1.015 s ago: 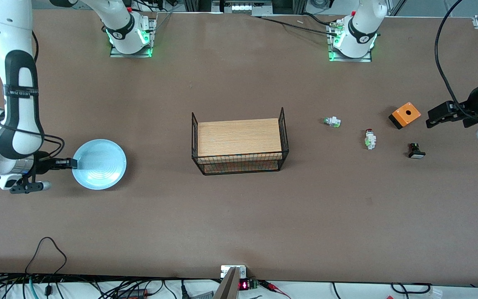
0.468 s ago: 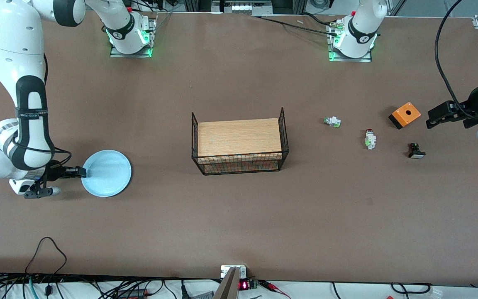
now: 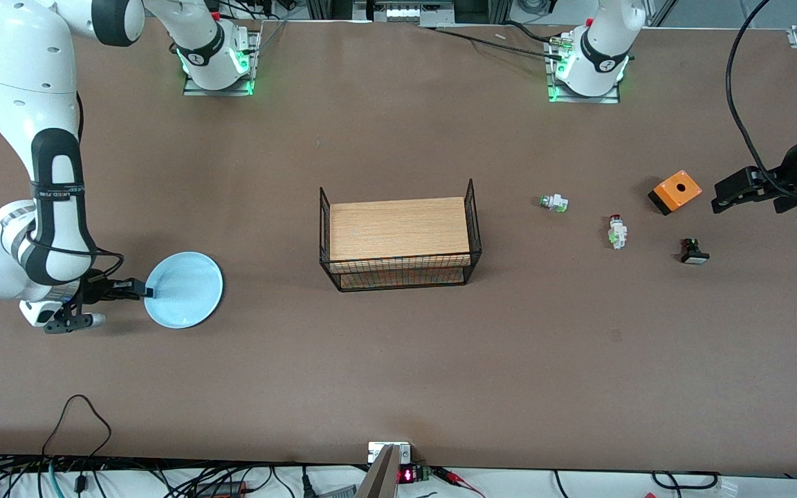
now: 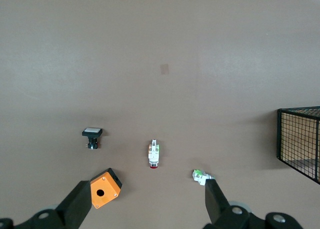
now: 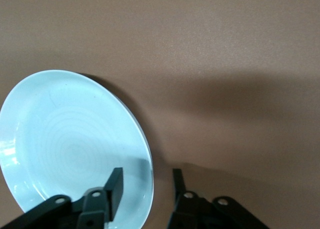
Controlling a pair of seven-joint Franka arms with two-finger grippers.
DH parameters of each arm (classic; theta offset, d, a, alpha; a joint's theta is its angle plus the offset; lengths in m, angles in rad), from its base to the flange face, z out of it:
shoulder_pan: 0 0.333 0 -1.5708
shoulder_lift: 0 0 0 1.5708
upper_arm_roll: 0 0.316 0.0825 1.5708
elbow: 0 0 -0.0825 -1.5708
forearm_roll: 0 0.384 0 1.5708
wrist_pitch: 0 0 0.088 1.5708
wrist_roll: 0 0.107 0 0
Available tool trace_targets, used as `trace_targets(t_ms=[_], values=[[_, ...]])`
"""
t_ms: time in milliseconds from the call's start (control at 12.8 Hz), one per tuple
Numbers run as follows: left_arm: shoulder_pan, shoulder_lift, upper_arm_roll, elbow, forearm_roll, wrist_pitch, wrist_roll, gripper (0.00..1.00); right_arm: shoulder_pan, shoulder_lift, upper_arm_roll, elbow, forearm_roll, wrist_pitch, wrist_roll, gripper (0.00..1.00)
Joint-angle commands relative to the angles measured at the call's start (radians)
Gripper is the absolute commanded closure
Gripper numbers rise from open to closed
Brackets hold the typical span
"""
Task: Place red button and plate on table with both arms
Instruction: 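Open the right gripper to release the plate rim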
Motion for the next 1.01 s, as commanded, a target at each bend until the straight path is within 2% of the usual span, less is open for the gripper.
trace_targets(t_ms=[0, 156, 312, 546, 703, 937], values=[[0.005, -0.024, -0.002, -0.020, -0.018, 0.004, 0.021, 0.00, -0.003, -0.008, 0.005, 0.009, 0.024, -0.011, -0.054, 0.00], [0.007, -0.024, -0.002, -0.022, -0.018, 0.004, 0.021, 0.00, -0.008, -0.016, 0.003, 0.026, 0.017, -0.022, -0.059, 0.00], [0.005, -0.024, -0.001, -0.022, -0.018, 0.004, 0.021, 0.00, 0.003, -0.019, -0.003, 0.119, -0.005, -0.132, -0.047, 0.00], [0.005, -0.024, -0.002, -0.022, -0.019, 0.005, 0.021, 0.00, -0.002, -0.022, -0.011, 0.227, -0.088, -0.238, -0.036, 0.00], [0.005, -0.025, -0.002, -0.022, -0.018, 0.004, 0.021, 0.00, 0.006, -0.029, -0.049, 0.293, -0.091, -0.347, -0.012, 0.00], [0.005, -0.024, -0.002, -0.022, -0.018, 0.002, 0.011, 0.00, 0.001, -0.029, -0.106, 0.492, -0.091, -0.574, 0.056, 0.00]])
